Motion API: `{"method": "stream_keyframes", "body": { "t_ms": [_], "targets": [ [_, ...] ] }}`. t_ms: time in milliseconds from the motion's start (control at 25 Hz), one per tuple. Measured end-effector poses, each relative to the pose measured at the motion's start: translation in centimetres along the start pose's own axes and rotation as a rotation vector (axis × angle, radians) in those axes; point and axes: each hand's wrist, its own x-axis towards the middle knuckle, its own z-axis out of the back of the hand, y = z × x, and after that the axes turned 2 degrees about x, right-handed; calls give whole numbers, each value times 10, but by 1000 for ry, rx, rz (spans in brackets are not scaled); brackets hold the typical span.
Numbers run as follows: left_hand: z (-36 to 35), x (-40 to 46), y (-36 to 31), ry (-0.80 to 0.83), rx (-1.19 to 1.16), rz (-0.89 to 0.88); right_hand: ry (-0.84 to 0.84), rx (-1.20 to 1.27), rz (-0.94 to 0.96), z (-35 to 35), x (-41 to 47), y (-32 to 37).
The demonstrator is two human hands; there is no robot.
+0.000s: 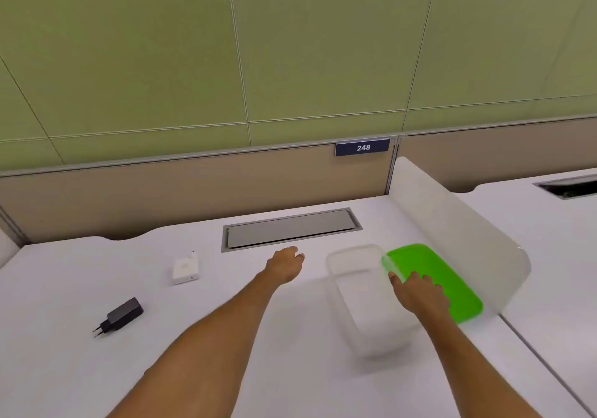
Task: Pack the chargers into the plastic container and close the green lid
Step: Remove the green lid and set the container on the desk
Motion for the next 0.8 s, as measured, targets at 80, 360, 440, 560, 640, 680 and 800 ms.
{"method": "stream_keyframes", "body": {
  "t_ms": [80,360,440,560,640,680,800],
  "targets": [
    [-6,3,-9,43,-68,17,49,36,-70,-1,-2,-14],
    [-30,16,-33,113,-148,-9,82,360,-245,-30,-17,-51],
    [-36,22,-39,135,-125,-4,68,490,-295,-39,-23,-53],
    [-44,27,-42,175,-54,3,63,752,-352,-47,-33,-48],
    [-48,30,-43,212,-37,3,62,904,-392,-50,-34,-46],
    [-49,32,-43,232,-37,1,65,945,-409,-51,-34,-44],
    [-52,36,-43,272,-36,-9,72,1015,-456,-55,-31,-41]
  ]
}}
